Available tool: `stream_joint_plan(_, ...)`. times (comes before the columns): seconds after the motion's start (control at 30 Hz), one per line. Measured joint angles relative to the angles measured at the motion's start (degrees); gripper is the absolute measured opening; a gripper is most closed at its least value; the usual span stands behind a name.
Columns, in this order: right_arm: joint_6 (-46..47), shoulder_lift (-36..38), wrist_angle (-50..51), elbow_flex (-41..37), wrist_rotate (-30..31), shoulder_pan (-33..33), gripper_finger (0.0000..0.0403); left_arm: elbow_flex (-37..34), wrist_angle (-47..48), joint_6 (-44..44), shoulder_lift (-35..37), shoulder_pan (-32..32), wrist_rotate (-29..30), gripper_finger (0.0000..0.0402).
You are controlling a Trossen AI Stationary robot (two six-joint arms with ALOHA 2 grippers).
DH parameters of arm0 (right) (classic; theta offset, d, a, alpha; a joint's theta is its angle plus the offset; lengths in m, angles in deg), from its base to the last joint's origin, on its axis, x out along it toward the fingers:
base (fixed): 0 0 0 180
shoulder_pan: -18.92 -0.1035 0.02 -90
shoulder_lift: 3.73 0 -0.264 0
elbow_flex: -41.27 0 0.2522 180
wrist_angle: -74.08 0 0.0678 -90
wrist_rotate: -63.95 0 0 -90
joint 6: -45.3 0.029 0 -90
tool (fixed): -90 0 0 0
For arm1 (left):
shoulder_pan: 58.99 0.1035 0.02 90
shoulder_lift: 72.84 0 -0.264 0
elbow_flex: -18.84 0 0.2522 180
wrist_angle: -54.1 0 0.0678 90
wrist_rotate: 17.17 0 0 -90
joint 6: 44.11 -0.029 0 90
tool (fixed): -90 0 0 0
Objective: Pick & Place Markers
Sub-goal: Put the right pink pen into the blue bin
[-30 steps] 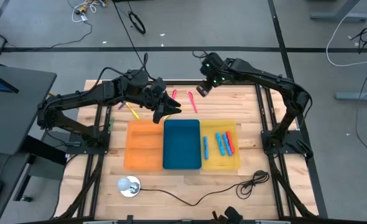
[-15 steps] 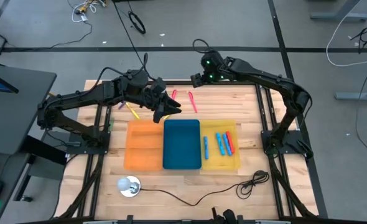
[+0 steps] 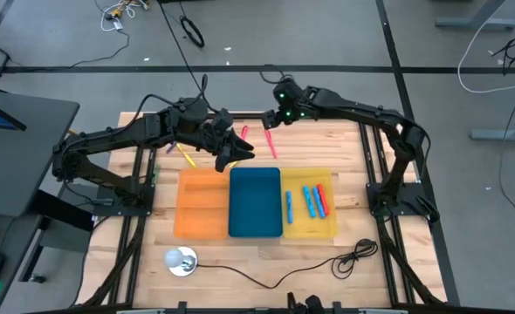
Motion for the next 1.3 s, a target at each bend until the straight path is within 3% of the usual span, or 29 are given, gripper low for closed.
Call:
stream_joint_plan(0.63, 2.11, -11.77, 1.52, 0.0, 6.11, -3.58, 0.022, 0.0, 0.44, -0.12, 0.0, -0.01, 0.0, 0.0172)
stream_joint_plan(1.3, 3.09, -20.1, 5.04, -0.07, 2.97, -4.59, 0.022, 0.0, 0.5, -0.12, 0.0, -0.01, -2.21, 0.0172)
